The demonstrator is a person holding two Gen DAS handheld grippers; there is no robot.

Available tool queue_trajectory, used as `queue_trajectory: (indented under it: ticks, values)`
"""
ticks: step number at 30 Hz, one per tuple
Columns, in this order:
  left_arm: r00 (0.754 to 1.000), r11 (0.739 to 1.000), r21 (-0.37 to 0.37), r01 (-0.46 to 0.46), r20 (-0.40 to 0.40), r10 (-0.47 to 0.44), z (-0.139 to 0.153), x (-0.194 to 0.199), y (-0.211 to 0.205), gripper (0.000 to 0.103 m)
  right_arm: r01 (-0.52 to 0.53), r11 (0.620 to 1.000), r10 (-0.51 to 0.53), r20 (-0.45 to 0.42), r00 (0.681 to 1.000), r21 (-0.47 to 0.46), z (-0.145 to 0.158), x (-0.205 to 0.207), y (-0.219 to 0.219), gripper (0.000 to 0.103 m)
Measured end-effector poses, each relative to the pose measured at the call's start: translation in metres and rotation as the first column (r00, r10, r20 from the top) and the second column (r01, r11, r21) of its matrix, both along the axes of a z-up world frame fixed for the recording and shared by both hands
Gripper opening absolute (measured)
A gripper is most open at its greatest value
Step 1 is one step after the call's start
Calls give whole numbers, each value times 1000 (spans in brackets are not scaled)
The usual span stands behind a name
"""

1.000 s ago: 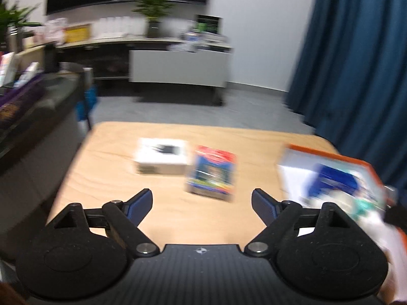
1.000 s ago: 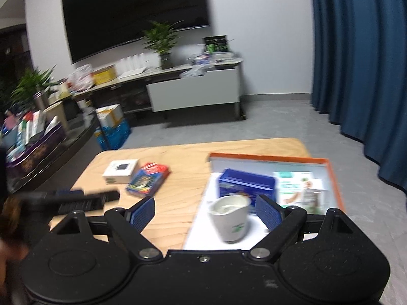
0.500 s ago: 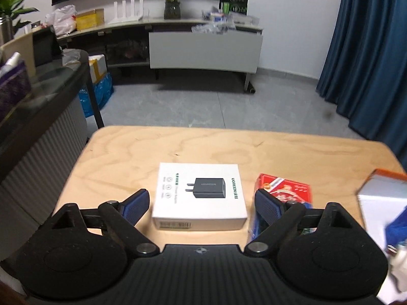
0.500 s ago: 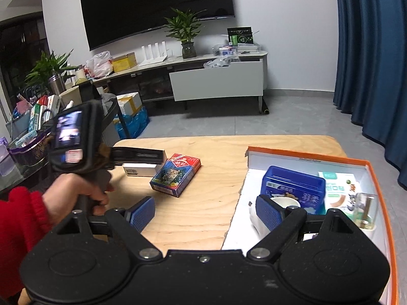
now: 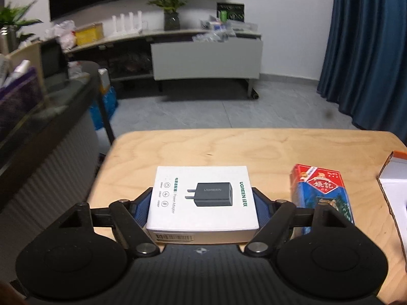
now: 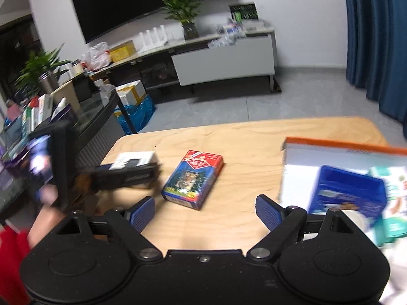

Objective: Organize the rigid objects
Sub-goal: 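Grasp the white charger box with the left tool while the right tool grasps the tiger card box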

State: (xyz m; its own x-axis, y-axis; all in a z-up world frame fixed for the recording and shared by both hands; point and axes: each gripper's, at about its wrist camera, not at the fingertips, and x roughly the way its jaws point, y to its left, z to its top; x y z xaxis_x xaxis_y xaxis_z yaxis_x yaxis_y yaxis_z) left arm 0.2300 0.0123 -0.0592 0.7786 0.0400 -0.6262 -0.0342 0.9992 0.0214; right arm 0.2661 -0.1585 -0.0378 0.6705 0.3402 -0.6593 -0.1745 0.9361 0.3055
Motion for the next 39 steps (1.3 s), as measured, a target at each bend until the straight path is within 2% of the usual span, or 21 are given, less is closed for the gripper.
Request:
queue_trajectory:
  ticks: [5, 11, 12, 13, 14, 16, 20, 28, 33, 39]
  values:
    - [999, 999, -21, -43, 32, 44, 12, -30, 14, 79, 69, 998, -68, -70, 995, 11, -22, 41, 33, 102]
    - [995, 996, -40, -75, 57, 77, 21, -52, 21, 79, 94, 989, -104, -85, 991, -117, -44, 71, 76, 103]
    - [995, 996, -49, -77, 56, 80, 21, -55, 21, 79, 96, 983, -106, -60, 993, -155, -45, 72, 81, 97]
    - [995, 996, -50, -79, 55, 82, 22, -55, 20, 79, 103, 974, -113, -40, 993, -200, -46, 72, 86, 78]
    - [995, 995, -51, -81, 56, 84, 22, -57, 19, 79, 101, 969, -109, -21, 994, -224, -45, 71, 87, 73]
    - [995, 995, -66, -77, 61, 81, 24, -62, 19, 79, 84, 977, -93, -37, 995, -193, -44, 67, 80, 71]
    - [994, 994, -85, -72, 71, 78, 30, -74, 13, 79, 80, 976, -83, -6, 997, -202, -33, 41, 65, 71]
    - [994, 995, -105, -2, 105, 13, 48, -110, -22, 79, 87, 986, -69, 128, 989, -141, 27, -43, 10, 71]
    - [990, 989, -129, 74, 127, -57, 60, -137, -57, 79, 134, 976, -94, 217, 971, -174, 57, -105, -34, 71]
    - [973, 970, -144, 197, 153, -175, 67, -172, -107, 79, 268, 946, -218, 258, 941, -180, 65, -172, -103, 71]
